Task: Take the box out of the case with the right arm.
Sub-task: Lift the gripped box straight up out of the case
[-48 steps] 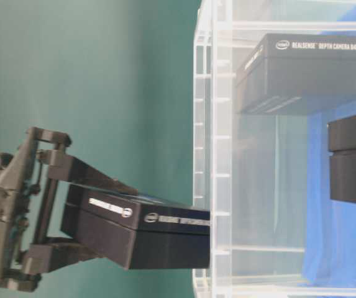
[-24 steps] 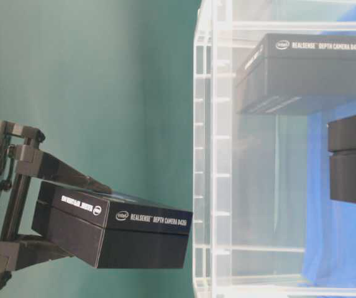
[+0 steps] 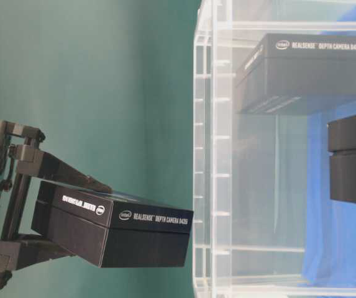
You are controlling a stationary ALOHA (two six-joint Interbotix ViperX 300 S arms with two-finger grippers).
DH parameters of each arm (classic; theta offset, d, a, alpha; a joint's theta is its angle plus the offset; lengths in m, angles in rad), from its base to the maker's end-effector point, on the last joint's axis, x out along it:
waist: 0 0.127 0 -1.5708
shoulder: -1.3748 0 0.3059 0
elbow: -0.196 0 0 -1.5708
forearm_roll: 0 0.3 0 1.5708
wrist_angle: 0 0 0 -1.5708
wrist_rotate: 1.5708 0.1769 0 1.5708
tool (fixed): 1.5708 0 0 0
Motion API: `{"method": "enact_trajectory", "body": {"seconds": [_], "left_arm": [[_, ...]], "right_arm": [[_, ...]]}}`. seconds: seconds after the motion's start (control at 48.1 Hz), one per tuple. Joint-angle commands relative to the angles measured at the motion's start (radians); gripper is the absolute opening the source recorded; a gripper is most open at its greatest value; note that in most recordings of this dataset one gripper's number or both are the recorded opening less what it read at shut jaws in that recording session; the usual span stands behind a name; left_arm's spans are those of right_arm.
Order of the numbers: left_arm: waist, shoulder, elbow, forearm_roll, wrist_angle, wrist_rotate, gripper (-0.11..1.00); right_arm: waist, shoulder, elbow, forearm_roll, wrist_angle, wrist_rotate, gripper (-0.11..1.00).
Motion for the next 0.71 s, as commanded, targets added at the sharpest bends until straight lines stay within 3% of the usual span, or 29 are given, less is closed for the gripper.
{"method": "enact_trajectory", "body": {"seconds": [0.0, 0.686], "left_arm": [[-0.003, 0.005, -0.025, 0.002, -0.003, 0.0, 0.0], [-0.003, 0.005, -0.025, 0.002, -0.003, 0.0, 0.0]], "right_arm": [[0.002, -0.066, -0.029, -0.005, 0.002, 0.0, 0.68], [0.003, -0.066, -0.029, -0.017, 0.002, 0.0, 0.68]]}}
